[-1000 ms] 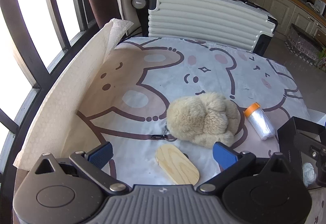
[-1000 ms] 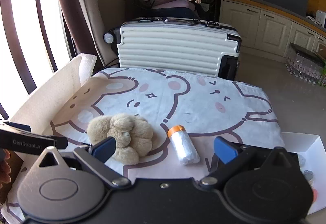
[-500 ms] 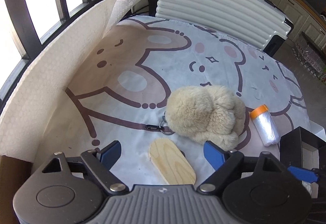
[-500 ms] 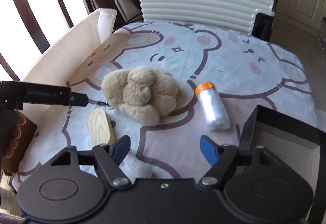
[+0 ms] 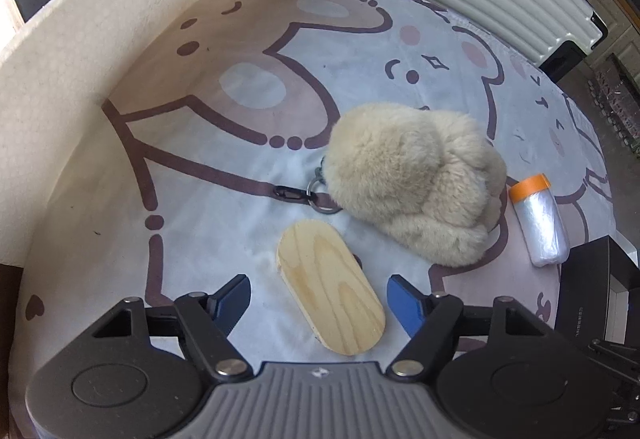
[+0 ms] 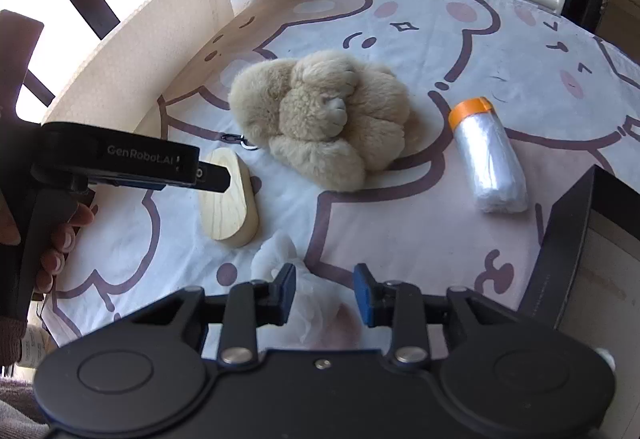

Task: Organize objects
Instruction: 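Close the left gripper on the wooden board while the right grips the white cloth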

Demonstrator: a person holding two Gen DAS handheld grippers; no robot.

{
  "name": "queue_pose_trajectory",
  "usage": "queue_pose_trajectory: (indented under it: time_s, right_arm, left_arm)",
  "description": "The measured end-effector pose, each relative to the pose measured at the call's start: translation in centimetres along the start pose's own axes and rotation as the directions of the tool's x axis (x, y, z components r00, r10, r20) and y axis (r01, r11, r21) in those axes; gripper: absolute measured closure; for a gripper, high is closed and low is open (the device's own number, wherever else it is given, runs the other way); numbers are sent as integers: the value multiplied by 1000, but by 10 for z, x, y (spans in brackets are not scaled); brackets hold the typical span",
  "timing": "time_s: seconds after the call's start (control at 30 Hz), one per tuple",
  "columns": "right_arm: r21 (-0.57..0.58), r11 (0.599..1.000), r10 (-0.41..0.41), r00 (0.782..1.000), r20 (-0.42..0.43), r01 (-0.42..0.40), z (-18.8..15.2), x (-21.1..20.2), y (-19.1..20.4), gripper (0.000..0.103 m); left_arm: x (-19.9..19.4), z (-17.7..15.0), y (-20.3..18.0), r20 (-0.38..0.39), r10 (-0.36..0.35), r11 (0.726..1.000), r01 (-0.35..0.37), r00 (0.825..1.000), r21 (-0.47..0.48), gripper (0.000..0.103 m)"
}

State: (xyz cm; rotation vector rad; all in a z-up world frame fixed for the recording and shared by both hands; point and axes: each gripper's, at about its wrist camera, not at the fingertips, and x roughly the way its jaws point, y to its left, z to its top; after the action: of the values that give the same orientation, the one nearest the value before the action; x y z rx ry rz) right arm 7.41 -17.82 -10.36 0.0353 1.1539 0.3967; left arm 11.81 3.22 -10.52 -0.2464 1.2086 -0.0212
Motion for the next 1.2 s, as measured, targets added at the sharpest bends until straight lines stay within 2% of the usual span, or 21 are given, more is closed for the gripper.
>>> queue_pose_trajectory:
  time_s: [0.13,0.37,0.53,0.67,0.9,1.0,1.13,1.2]
  right_arm:
    - [-22,1000,22,999,-27,-22,1,9,2,69]
    - [-48,996,74,994,-86,-78,-2,24,6,68]
    - [-95,990,91,990,-107,-102,-4,29,15,66]
    - [-137,986,69,987,-142,-89,-8,35,20,63]
    - [-161,982,77,985,-157,-102,-13,34,20,63]
    - [-148,984,73,982,-176,-99,-16,36,18,63]
    - [-140,985,75,980,-185,-102,-17,38,21,57]
    - [-118,987,84,980,-182,-106,-15,37,19,67]
  left_arm:
    - [8,0,0,-30,-20,999,18,999,-43,29]
    - [20,0,-3,-56,-6,999,3,998,-47,37]
    - [28,-2,-8,-80,10,1000,-11,997,-18,39]
    - [32,-2,-12,-75,37,999,-36,997,11,39]
    - [36,-1,-26,-59,88,991,-81,994,109,40]
    - [34,-2,-28,-63,81,984,-70,995,164,43]
    - [32,-5,-30,-83,74,966,-51,994,252,49]
    - [31,-8,-30,-89,76,954,-46,993,297,51]
